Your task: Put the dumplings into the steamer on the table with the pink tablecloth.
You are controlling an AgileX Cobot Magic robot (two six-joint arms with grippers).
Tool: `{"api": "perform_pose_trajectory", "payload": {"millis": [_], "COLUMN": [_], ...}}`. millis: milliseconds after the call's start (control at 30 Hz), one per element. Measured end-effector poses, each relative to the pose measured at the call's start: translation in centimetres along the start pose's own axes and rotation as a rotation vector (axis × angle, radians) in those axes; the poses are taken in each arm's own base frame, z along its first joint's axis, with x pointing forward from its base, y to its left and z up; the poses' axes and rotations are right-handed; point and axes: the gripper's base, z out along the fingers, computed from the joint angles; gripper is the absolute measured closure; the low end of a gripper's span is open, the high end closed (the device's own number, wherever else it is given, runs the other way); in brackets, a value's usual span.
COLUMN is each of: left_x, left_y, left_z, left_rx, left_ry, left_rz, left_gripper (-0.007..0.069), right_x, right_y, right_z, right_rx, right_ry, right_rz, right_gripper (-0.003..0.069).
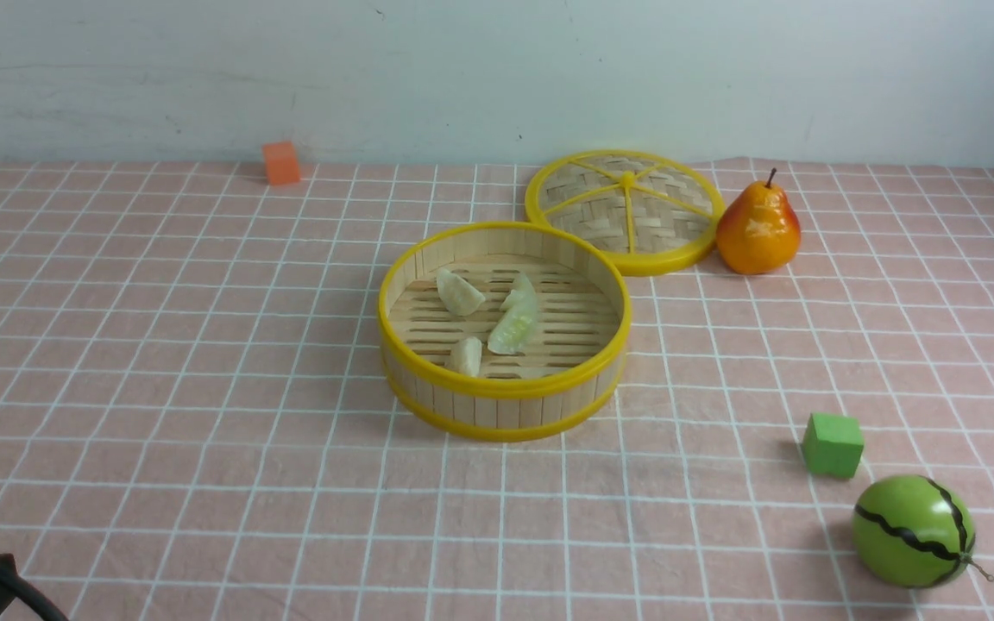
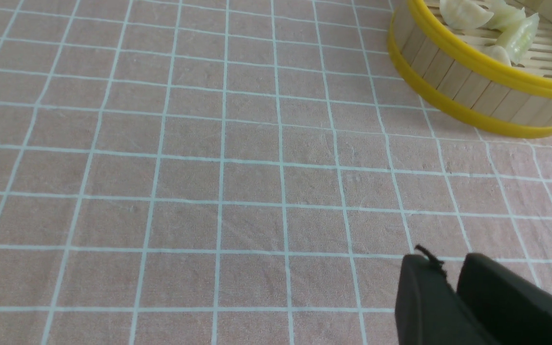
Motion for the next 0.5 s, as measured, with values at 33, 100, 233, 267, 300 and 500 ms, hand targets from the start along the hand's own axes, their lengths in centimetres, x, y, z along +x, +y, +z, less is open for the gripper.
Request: {"api": "perform_pose_trajectory", "payload": {"millis": [33, 100, 233, 267, 300, 500], "left_x": [0.0, 0.0, 0.0, 0.0, 0.0, 0.0], "left_y": [0.0, 0.0, 0.0, 0.0, 0.0, 0.0], "left_z": [0.0, 0.0, 0.0, 0.0, 0.0, 0.0], "left_rx": [0.0, 0.0, 0.0, 0.0, 0.0, 0.0], "left_ry": [0.0, 0.0, 0.0, 0.0, 0.0, 0.0], "left_rz": [0.0, 0.0, 0.0, 0.0, 0.0, 0.0], "left_gripper": [0.0515, 0.0515, 0.0513, 0.0512, 0.0512, 0.0503], "right_x": [-0.01, -0.02, 0.24, 0.35, 0.4, 0.54], "right_y": [-0.17, -0.46, -0.97, -1.02, -1.03, -1.02], "right_z": [0.01, 0.0, -0.07, -0.08, -0.09, -0.19], "right_rx": [0.034, 0.087, 0.182, 0.189, 0.192, 0.196], "right_ry": [-0.007, -0.016, 0.004, 0.015, 0.024, 0.062], "right_rz": [0.027, 0.055, 0.062, 0.062, 0.058, 0.044], "right_gripper": [0.0663, 0.0662, 0.0662, 0.0662, 0.0662, 0.0661]}}
